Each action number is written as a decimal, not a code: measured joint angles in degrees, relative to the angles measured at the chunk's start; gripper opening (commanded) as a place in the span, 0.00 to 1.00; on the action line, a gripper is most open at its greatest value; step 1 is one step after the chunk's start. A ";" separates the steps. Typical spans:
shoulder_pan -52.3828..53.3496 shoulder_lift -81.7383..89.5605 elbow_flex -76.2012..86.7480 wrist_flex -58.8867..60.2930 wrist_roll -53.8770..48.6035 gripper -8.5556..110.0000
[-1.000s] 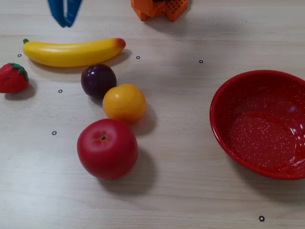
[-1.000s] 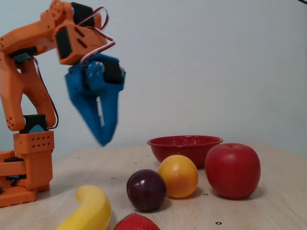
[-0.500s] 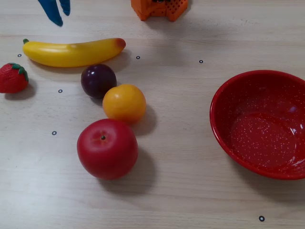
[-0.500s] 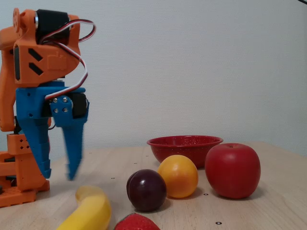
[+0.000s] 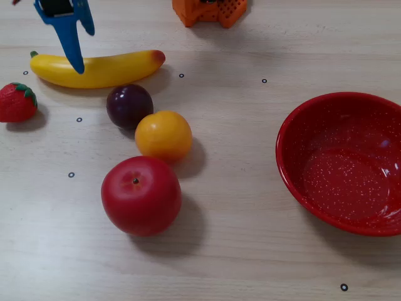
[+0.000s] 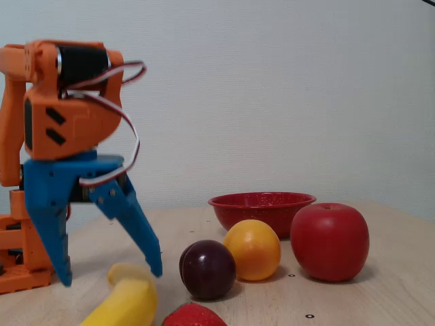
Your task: Put the banana in the red bowl.
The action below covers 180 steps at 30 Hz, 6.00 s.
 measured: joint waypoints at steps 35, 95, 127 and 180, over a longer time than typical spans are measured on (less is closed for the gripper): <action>1.41 -5.10 -7.91 4.75 -3.34 0.08; 86.75 -29.97 -65.74 11.60 -58.36 0.37; 79.54 -7.82 -48.43 5.01 -62.23 0.07; 59.33 103.62 83.41 -36.21 -83.41 0.07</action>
